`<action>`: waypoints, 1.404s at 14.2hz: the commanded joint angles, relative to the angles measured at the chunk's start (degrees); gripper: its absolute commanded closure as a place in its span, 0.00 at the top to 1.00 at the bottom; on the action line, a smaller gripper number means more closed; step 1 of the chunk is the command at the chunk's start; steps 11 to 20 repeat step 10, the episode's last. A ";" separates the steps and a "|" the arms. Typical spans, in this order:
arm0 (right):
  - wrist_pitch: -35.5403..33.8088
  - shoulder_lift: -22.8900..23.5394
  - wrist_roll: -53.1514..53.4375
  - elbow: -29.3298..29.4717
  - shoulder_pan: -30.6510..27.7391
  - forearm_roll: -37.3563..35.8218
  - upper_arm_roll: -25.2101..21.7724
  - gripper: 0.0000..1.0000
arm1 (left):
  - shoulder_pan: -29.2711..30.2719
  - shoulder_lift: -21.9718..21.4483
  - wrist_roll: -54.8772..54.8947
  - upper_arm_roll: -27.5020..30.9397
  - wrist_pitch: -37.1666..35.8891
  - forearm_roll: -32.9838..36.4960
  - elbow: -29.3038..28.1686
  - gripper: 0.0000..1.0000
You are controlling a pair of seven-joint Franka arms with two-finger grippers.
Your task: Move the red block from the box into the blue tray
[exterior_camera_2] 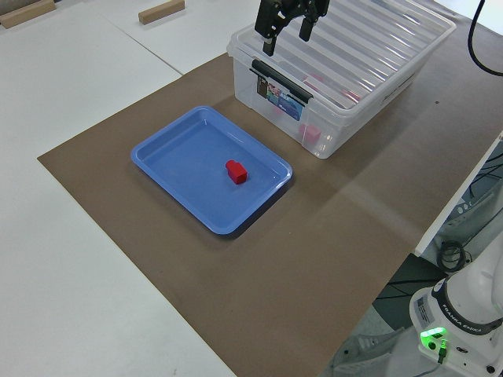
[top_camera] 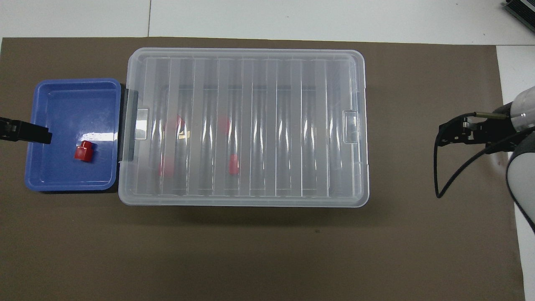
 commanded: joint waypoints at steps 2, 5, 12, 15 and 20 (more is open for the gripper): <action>0.40 -1.54 -0.44 -1.68 -0.75 0.59 0.48 1.00 | 0.46 -1.01 0.34 -0.21 -0.56 0.86 -0.85 1.00; 0.40 -1.54 -1.05 -1.77 -0.83 0.59 0.48 1.00 | 0.55 -1.01 0.34 -0.21 -0.56 0.86 -0.85 1.00; 0.40 -1.63 -1.58 -1.77 -0.83 0.59 0.48 1.00 | 0.46 -1.01 0.34 -0.21 -0.56 0.86 -0.77 1.00; 0.40 -1.63 -1.58 -1.77 -0.83 0.59 0.48 1.00 | 0.46 -1.01 0.34 -0.21 -0.56 0.86 -0.77 1.00; 0.40 -1.63 -1.58 -1.77 -0.83 0.59 0.48 1.00 | 0.46 -1.01 0.34 -0.21 -0.56 0.86 -0.77 1.00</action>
